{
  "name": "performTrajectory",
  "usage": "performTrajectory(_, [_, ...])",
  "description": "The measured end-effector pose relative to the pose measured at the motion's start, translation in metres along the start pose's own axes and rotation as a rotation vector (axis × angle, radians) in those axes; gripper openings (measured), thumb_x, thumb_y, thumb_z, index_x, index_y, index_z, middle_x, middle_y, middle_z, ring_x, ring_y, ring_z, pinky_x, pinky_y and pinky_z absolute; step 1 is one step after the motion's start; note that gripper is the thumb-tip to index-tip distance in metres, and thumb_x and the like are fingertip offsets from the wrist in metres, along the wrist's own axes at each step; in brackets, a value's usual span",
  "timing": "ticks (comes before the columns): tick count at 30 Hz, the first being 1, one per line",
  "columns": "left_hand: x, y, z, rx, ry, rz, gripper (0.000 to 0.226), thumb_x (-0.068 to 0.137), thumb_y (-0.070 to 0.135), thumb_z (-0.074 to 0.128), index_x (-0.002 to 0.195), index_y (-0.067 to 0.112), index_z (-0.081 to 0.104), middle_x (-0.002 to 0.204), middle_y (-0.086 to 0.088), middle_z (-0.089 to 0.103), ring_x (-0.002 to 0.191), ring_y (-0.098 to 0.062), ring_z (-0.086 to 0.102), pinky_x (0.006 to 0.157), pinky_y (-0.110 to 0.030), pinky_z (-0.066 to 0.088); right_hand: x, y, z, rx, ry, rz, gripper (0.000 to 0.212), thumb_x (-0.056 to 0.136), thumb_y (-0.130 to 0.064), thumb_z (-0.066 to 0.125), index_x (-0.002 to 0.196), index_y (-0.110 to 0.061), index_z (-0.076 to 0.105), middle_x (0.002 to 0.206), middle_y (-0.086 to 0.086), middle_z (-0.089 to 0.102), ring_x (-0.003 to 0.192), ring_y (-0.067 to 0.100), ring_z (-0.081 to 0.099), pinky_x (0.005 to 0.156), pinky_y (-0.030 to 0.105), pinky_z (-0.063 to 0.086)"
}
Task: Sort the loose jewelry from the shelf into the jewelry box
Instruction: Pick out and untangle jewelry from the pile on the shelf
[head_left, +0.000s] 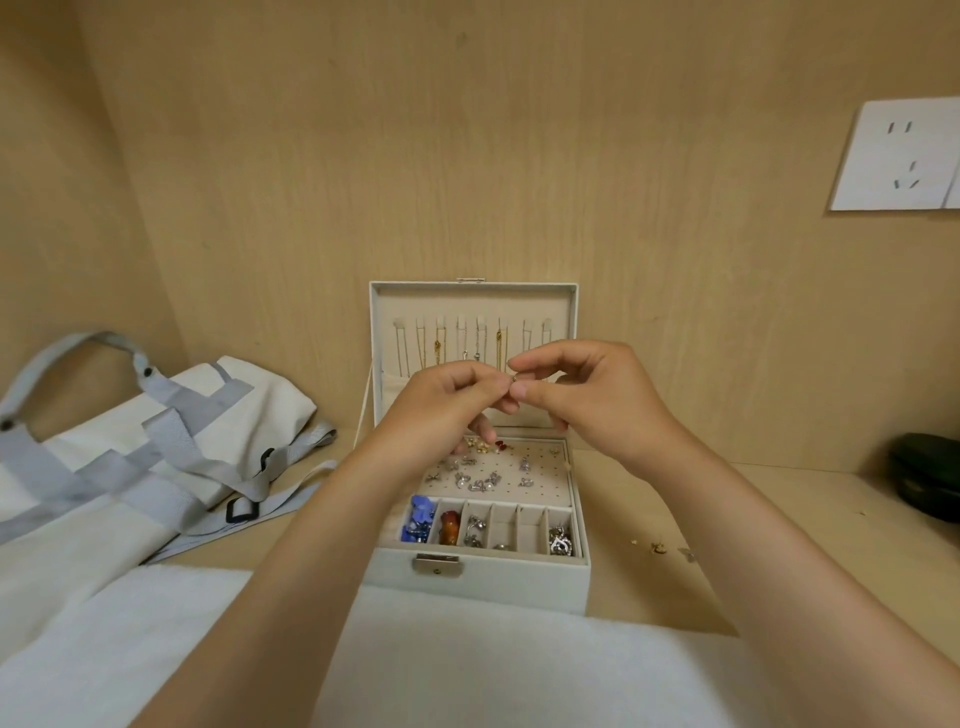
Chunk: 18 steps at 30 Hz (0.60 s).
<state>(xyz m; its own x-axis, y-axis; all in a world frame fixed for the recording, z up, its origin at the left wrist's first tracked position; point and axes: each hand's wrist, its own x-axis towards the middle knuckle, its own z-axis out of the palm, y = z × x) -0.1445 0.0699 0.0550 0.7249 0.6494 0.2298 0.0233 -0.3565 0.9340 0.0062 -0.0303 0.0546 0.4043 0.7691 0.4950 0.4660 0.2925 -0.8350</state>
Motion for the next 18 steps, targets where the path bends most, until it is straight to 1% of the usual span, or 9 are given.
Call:
performTrajectory(2, [0.005,0.001,0.002,0.076,-0.023,0.002,0.017,0.096,0.029,0.060,0.093,0.020,0.073,0.089,0.006,0.075,0.063,-0.010,0.062,0.052,-0.024,0.040,0.001,0.004,-0.004,-0.011,-0.012,0.016,0.016,0.077,-0.006,0.083,0.086,-0.018,0.078,0.074,-0.004,0.075,0.049,0.001,0.054,0.053,0.015,0.046])
performTrajectory(5, [0.014,-0.002,0.005,0.140,-0.051,-0.013,0.015,0.095,0.028,0.063,0.090,0.019,0.074,0.088,0.006,0.075,0.065,-0.008,0.062,0.055,-0.023,0.043,0.003,0.016,-0.008,-0.017,-0.010,0.060,0.011,0.079,-0.002,0.080,0.088,-0.010,0.079,0.067,-0.009,0.073,0.052,-0.004,0.058,0.053,0.008,0.043])
performTrajectory(7, [0.020,-0.010,0.007,0.245,-0.029,0.013,0.013,0.093,0.031,0.065,0.090,0.023,0.075,0.087,0.010,0.074,0.072,-0.005,0.063,0.068,-0.023,0.050,0.004,0.028,-0.010,-0.052,0.029,0.104,0.009,0.081,-0.004,0.079,0.088,-0.010,0.079,0.068,-0.011,0.073,0.056,-0.005,0.060,0.058,0.008,0.044])
performTrajectory(8, [0.024,-0.015,0.008,0.351,-0.019,0.036,0.012,0.093,0.032,0.065,0.091,0.027,0.076,0.088,0.013,0.073,0.077,-0.001,0.063,0.076,-0.025,0.051,0.005,0.033,-0.012,-0.100,0.048,0.119,0.009,0.082,-0.006,0.079,0.086,-0.014,0.079,0.072,-0.011,0.074,0.060,-0.007,0.062,0.063,0.009,0.046])
performTrajectory(10, [0.027,-0.022,0.010,0.570,-0.022,0.060,0.011,0.093,0.033,0.065,0.097,0.035,0.075,0.092,0.021,0.069,0.086,0.004,0.060,0.085,-0.027,0.050,0.006,0.043,-0.015,-0.241,0.055,0.137,0.010,0.083,-0.012,0.079,0.084,-0.022,0.079,0.079,-0.012,0.074,0.065,-0.011,0.061,0.068,0.010,0.045])
performTrajectory(13, [0.029,-0.027,0.011,0.622,-0.063,0.072,0.011,0.091,0.033,0.068,0.097,0.036,0.076,0.092,0.024,0.065,0.088,0.002,0.059,0.089,-0.031,0.052,0.004,0.052,-0.015,-0.460,0.022,0.133,0.011,0.084,-0.021,0.079,0.081,-0.031,0.078,0.079,-0.016,0.072,0.071,-0.009,0.062,0.071,0.016,0.048])
performTrajectory(15, [0.030,-0.030,0.012,0.663,-0.104,0.100,0.010,0.087,0.038,0.070,0.095,0.040,0.076,0.095,0.023,0.062,0.099,-0.003,0.056,0.095,-0.036,0.049,0.002,0.053,-0.012,-0.556,0.004,0.135,0.009,0.083,-0.024,0.079,0.080,-0.032,0.078,0.079,-0.017,0.072,0.076,-0.003,0.065,0.075,0.025,0.055])
performTrajectory(17, [0.031,-0.034,0.012,0.732,-0.140,0.131,0.011,0.084,0.043,0.072,0.094,0.043,0.075,0.098,0.024,0.057,0.111,-0.007,0.046,0.101,-0.039,0.043,0.000,0.051,-0.007,-0.663,-0.016,0.133,0.008,0.083,-0.025,0.077,0.082,-0.033,0.078,0.081,-0.017,0.073,0.079,0.002,0.067,0.074,0.027,0.056])
performTrajectory(18, [0.031,-0.036,0.013,0.758,-0.155,0.141,0.010,0.083,0.043,0.073,0.093,0.043,0.075,0.096,0.024,0.057,0.111,-0.008,0.043,0.102,-0.040,0.042,-0.002,0.051,-0.005,-0.723,-0.023,0.120,0.008,0.083,-0.026,0.075,0.084,-0.033,0.078,0.083,-0.017,0.073,0.080,0.003,0.067,0.074,0.027,0.055])
